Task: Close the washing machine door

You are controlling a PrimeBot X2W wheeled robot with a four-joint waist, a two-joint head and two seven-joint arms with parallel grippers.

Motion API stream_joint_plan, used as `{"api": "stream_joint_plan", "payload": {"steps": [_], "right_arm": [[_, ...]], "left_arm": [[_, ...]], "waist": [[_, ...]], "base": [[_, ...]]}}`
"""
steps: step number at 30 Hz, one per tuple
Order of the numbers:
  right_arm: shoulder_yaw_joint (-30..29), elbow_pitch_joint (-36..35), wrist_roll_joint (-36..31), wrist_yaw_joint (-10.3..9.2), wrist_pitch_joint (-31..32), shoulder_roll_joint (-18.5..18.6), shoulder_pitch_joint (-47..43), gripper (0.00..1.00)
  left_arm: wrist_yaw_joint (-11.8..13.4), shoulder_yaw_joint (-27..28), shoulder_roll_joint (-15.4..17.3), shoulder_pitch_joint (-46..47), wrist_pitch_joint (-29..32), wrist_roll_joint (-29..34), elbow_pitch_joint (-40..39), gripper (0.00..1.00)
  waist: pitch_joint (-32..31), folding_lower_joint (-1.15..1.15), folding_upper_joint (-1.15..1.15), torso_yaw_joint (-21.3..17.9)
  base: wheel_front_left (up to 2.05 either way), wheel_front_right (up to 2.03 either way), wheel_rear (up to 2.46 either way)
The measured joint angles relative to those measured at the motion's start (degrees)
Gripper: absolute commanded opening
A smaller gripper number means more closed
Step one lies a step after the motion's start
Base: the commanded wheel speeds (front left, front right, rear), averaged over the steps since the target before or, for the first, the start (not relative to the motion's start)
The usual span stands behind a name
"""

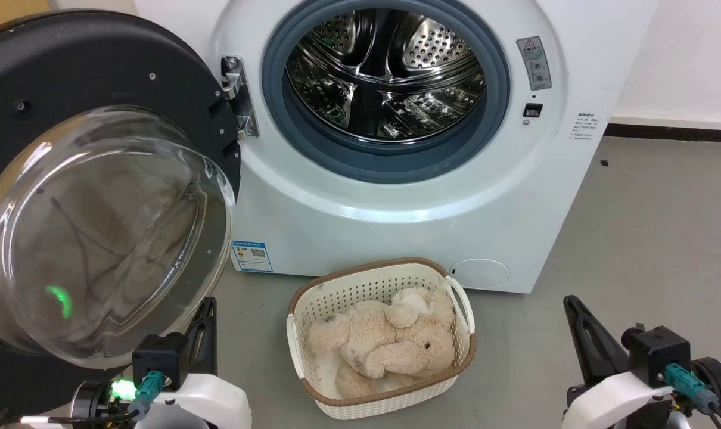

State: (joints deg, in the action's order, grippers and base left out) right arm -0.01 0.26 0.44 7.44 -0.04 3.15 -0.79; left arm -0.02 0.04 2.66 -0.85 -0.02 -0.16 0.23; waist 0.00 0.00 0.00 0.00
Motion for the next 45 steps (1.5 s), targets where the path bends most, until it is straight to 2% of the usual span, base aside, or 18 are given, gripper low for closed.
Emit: {"api": "stream_joint_plan", "payload": {"steps": [6,7,26,27,28,29,45], "right_arm": [[0.0,0.0,0.0,0.0,0.0,0.0,0.0,0.0],[0.0,0.0,0.0,0.0,0.0,0.0,0.0,1.0],[-1.3,-0.5,2.0,0.0,-1.6,0.0,0.0,1.0],[-1.4,-0.6,2.2,0.0,-1.7,0.0,0.0,1.0],[-1.5,-0.6,2.4,0.0,-1.9,0.0,0.0,1.0],[-1.5,-0.7,2.7,0.0,-2.0,0.0,0.0,1.0],[-3.1,-1.0,5.2,0.0,-3.8,0.0,-0.1,1.0]], "left_arm": [[0.0,0.0,0.0,0.0,0.0,0.0,0.0,0.0],[0.0,0.0,0.0,0.0,0.0,0.0,0.0,1.0],[1.9,-1.1,0.0,0.0,-1.6,0.0,-1.4,0.98],[1.9,-1.1,0.0,0.0,-1.6,0.0,-1.7,0.46],[1.9,-1.2,0.0,0.0,-1.8,0.0,-2.0,0.27],[1.9,-1.3,0.1,0.0,-1.9,0.0,-2.4,0.0],[3.6,-1.3,1.5,2.4,-3.7,-0.6,-9.1,0.0]], "waist": [[0.0,0.0,0.0,0.0],[0.0,0.0,0.0,0.0],[0.3,0.0,0.0,0.8],[0.3,0.01,0.0,0.9],[0.3,0.01,0.0,1.1],[0.4,0.01,0.0,1.3],[0.6,0.01,0.0,5.3]], "base": [[0.0,0.0,0.0],[0.0,0.0,0.0],[0.0,0.0,0.0],[0.0,0.0,0.0],[0.0,0.0,0.0],[0.0,0.0,0.0],[0.0,0.0,0.0]]}}
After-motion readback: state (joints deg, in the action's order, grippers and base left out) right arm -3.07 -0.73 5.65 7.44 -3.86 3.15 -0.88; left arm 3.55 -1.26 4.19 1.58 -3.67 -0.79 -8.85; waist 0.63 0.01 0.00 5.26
